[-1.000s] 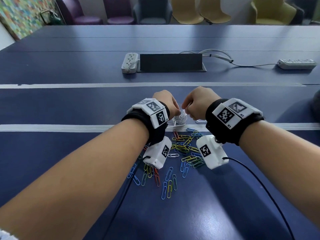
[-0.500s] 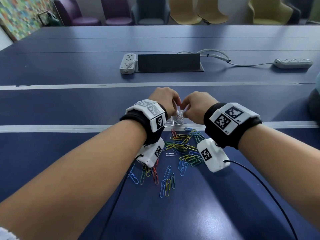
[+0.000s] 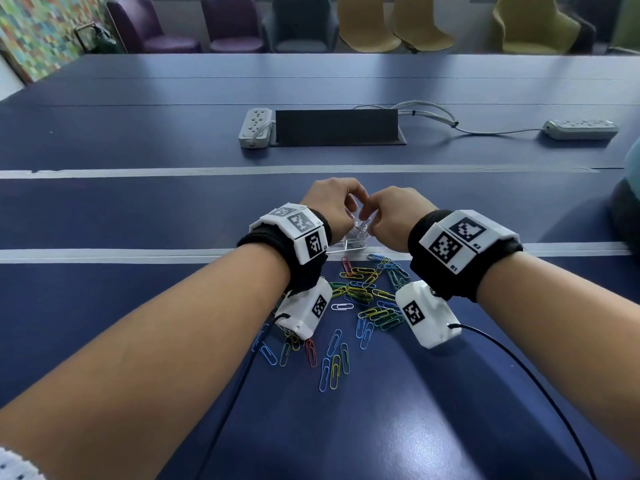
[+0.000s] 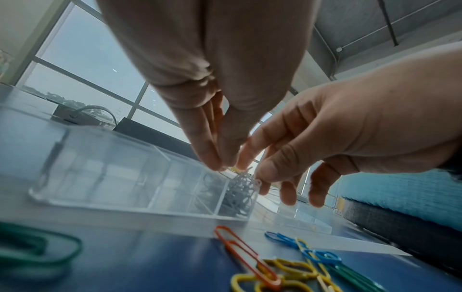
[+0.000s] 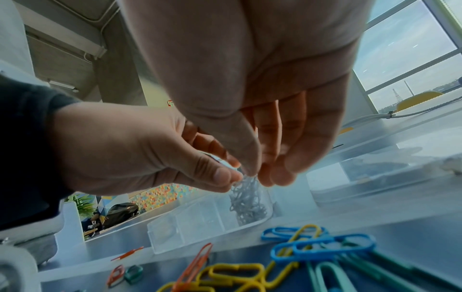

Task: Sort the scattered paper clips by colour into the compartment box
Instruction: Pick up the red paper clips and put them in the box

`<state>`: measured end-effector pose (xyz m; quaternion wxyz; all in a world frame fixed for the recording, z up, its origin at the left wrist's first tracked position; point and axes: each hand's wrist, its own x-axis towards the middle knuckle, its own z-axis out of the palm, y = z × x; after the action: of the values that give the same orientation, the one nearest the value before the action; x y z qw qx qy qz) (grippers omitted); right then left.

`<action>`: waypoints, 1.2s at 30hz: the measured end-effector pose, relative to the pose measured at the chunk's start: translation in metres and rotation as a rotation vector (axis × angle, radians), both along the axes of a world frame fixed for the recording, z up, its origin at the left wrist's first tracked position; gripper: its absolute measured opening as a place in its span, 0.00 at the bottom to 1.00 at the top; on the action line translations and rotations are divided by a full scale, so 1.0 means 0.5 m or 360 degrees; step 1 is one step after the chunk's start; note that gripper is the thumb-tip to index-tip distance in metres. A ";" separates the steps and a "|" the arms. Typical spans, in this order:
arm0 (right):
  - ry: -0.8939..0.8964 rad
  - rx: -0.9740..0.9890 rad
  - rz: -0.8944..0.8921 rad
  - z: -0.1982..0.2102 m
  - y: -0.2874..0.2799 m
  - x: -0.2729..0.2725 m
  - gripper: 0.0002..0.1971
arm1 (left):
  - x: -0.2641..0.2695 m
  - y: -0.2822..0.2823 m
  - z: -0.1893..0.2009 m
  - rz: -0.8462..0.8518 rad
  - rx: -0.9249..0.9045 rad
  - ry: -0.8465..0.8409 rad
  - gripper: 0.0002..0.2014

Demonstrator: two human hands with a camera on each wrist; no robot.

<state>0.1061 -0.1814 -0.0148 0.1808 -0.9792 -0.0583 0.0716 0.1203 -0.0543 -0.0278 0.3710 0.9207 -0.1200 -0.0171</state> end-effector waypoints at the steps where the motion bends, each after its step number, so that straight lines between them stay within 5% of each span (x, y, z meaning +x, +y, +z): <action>1: 0.0001 0.0004 0.0003 -0.001 0.000 0.000 0.14 | 0.001 0.001 -0.001 0.0007 0.0002 -0.0001 0.18; 24: -0.0137 0.0046 0.0119 -0.007 0.011 0.004 0.16 | -0.010 0.028 0.010 0.0117 -0.0277 0.0200 0.18; 31: -0.0270 0.0023 0.0212 -0.004 0.009 0.000 0.17 | -0.024 0.049 0.015 0.0093 -0.0178 0.0081 0.13; 36: -0.0215 -0.0155 0.0505 0.014 0.016 -0.044 0.11 | -0.037 0.067 0.017 0.0087 0.0144 0.0003 0.09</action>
<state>0.0842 -0.1736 -0.0077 0.1154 -0.9679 -0.2205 0.0362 0.1017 -0.0207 -0.0191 0.3296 0.9394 -0.0935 -0.0134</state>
